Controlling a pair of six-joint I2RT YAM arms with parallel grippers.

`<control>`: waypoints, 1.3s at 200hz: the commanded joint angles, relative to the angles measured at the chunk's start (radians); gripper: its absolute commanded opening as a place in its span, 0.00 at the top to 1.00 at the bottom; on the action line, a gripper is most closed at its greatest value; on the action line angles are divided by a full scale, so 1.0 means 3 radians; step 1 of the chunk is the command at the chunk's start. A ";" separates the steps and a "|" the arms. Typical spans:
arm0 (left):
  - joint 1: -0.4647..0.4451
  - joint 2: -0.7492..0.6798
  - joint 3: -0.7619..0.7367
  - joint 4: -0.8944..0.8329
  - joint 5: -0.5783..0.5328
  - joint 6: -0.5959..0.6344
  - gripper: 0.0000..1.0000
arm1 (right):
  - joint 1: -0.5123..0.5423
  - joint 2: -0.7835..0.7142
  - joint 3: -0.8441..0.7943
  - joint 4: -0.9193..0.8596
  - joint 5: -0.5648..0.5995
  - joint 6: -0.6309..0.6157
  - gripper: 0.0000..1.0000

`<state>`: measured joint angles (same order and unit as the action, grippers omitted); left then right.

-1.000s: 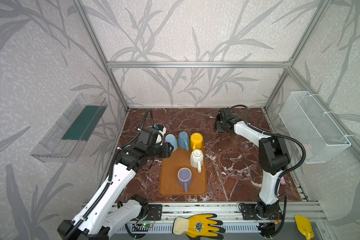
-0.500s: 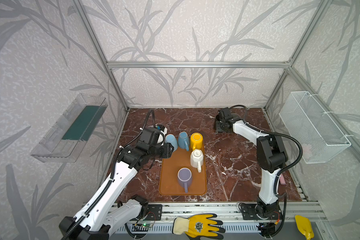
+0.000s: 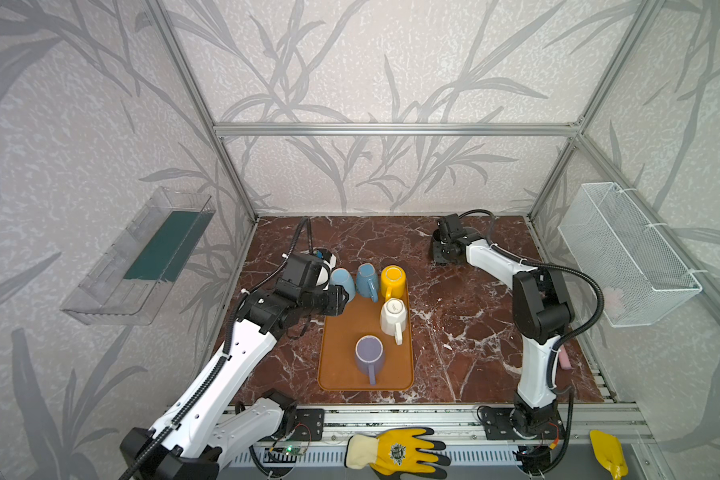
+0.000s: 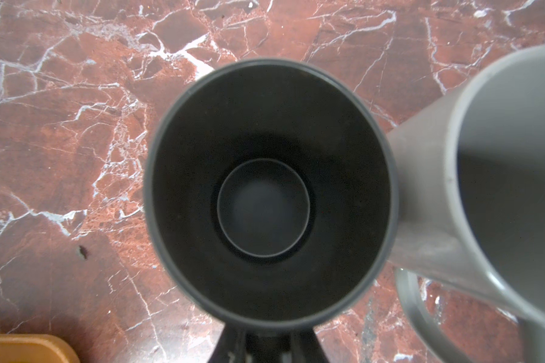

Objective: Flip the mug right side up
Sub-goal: 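Lower the upright black mug beside the grey mug with the right gripper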

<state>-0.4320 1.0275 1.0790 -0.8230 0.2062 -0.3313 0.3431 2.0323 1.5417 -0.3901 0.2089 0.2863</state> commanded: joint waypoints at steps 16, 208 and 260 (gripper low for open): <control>-0.0017 0.0024 0.0105 -0.0069 -0.0035 0.0077 0.51 | -0.0020 0.0031 0.0181 0.0122 0.0081 -0.0028 1.00; -0.0020 0.0009 0.0110 -0.0097 0.0029 0.0046 0.41 | -0.0045 0.0063 0.0192 -0.0034 0.0041 0.0013 0.69; -0.0045 -0.0041 0.0119 -0.0191 -0.0002 -0.0056 0.40 | -0.0050 -0.0148 0.0021 -0.0009 0.0023 0.0006 0.52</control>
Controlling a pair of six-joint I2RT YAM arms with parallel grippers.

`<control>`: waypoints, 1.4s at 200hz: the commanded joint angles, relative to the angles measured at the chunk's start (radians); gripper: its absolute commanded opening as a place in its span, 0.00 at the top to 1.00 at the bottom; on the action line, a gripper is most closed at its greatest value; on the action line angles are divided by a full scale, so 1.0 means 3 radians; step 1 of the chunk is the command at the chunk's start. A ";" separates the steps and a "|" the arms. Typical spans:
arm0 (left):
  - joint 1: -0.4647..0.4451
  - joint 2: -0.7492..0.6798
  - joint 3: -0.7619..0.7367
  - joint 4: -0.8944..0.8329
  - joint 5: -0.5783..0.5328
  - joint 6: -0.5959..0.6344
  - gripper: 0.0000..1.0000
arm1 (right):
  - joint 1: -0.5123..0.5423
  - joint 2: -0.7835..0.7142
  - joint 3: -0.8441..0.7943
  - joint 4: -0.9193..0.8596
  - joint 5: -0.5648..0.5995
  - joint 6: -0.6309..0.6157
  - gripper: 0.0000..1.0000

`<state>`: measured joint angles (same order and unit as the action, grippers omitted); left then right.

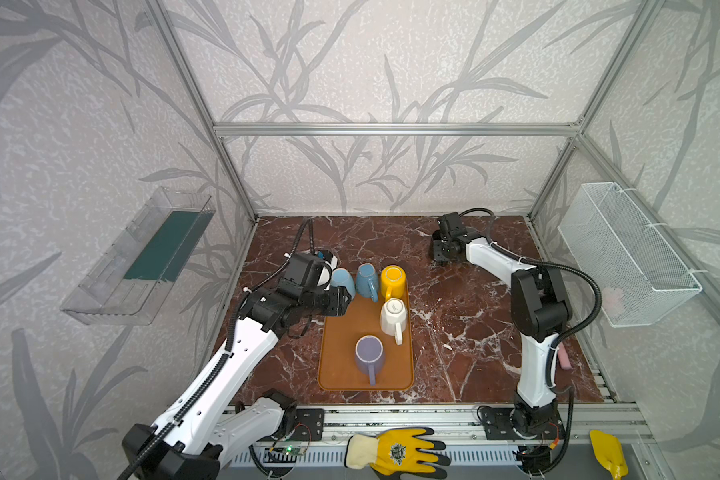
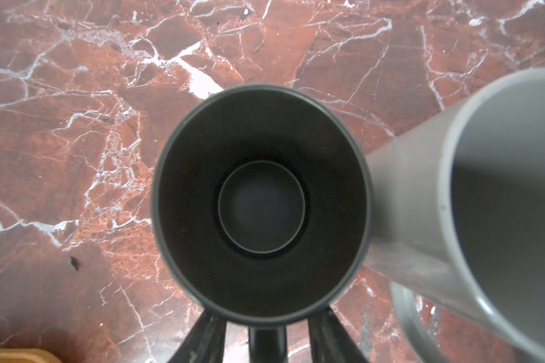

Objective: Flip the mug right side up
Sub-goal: 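Lower the upright black mug beside the grey mug with the right gripper, then release the black mug with the right gripper while the left gripper moves over the tray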

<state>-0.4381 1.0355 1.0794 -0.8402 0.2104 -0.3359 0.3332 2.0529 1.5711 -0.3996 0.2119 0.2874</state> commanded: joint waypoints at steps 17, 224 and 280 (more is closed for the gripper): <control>-0.0032 -0.0072 0.0119 -0.0176 -0.0074 -0.0051 0.39 | -0.0016 -0.0343 -0.0164 0.0003 -0.0023 -0.0011 0.46; 0.0023 0.0324 -0.0631 0.0668 -0.0552 -0.0610 0.32 | 0.0162 -0.2565 -0.2281 0.0354 -0.0783 0.0270 0.34; 0.0235 0.0733 -0.0543 0.0808 -0.0613 -0.0621 0.32 | 0.0143 -0.2873 -0.2398 0.0287 -0.0573 0.0158 0.35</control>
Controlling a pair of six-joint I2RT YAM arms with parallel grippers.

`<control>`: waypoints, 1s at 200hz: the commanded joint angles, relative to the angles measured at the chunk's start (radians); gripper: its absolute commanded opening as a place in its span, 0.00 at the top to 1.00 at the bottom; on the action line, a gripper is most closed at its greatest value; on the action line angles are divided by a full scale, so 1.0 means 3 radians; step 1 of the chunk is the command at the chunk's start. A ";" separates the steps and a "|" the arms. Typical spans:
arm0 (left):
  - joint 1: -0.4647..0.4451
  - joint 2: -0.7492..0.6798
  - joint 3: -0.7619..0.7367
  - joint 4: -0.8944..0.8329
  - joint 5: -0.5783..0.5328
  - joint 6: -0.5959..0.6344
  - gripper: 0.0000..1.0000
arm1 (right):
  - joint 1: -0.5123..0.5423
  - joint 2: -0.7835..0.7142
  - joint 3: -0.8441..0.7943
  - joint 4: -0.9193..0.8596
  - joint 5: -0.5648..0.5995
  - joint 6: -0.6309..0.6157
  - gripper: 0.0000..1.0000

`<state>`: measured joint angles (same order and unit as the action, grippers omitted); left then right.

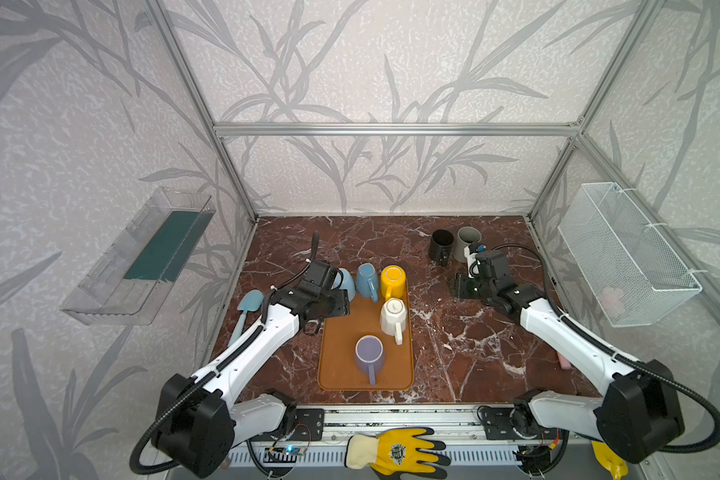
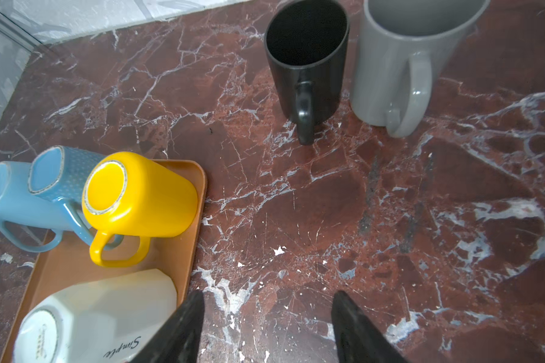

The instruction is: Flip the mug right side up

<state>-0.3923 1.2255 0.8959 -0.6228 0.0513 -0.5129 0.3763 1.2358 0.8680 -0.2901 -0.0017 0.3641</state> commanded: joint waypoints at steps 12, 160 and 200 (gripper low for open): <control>0.0122 0.0148 0.0103 0.0079 -0.0102 -0.0005 0.32 | -0.0044 -0.0190 -0.0061 -0.0133 0.0154 -0.0114 0.36; 0.0325 0.0749 0.0438 0.0064 -0.0131 0.0358 0.42 | -0.0339 -0.0555 -0.0178 -0.0273 0.0124 -0.0110 0.38; 0.0331 0.0909 0.0515 0.0047 -0.0087 0.0406 0.44 | -0.0339 -0.0542 -0.0189 -0.0232 0.0078 -0.0082 0.39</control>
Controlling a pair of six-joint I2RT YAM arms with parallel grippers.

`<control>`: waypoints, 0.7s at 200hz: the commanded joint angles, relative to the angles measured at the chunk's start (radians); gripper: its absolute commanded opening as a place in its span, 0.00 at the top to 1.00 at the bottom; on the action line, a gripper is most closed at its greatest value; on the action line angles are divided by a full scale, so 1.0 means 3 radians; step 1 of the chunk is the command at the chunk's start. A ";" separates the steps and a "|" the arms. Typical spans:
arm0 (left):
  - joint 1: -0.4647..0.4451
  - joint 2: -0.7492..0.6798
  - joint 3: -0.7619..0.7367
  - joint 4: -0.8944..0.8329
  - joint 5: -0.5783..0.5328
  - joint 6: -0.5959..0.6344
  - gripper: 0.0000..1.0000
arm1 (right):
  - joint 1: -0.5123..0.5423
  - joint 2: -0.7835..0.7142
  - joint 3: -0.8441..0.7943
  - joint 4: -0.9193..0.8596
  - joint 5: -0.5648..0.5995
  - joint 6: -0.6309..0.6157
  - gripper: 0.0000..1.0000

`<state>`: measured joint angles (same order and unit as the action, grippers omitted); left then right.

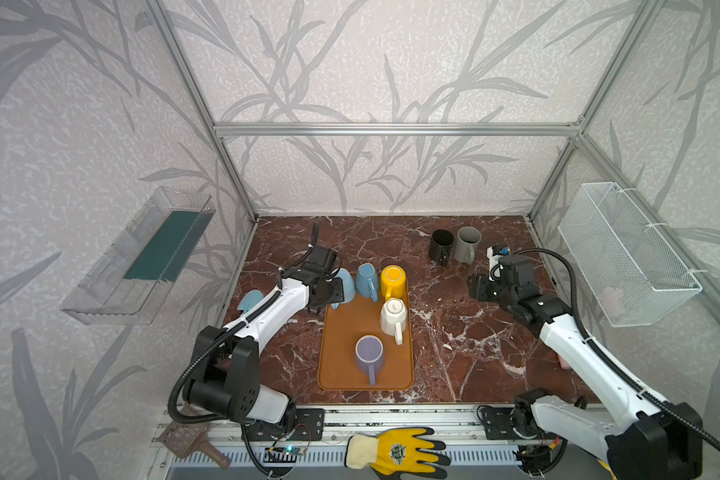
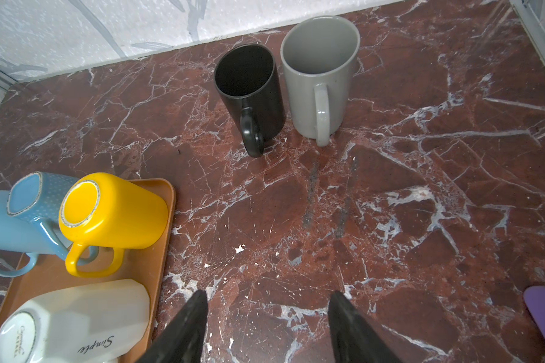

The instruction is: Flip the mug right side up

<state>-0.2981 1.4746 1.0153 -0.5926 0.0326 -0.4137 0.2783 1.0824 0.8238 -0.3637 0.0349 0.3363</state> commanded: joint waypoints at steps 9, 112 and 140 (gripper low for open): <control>0.0016 0.0117 0.0142 -0.0072 -0.0002 0.0080 0.44 | -0.0012 -0.0024 -0.0046 0.0022 -0.0045 0.0014 0.39; 0.0012 0.0275 0.0149 0.0021 0.0226 0.0097 0.51 | -0.0012 0.0025 -0.0059 0.0072 -0.0080 0.0035 0.39; 0.0010 0.0282 0.0118 0.0093 0.0304 0.0106 0.52 | -0.0013 0.0033 -0.0061 0.0081 -0.0085 0.0037 0.39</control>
<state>-0.2981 1.5486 1.0451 -0.5861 0.0959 -0.3931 0.2783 1.0874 0.8154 -0.3614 0.0174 0.3439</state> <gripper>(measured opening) 0.484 0.607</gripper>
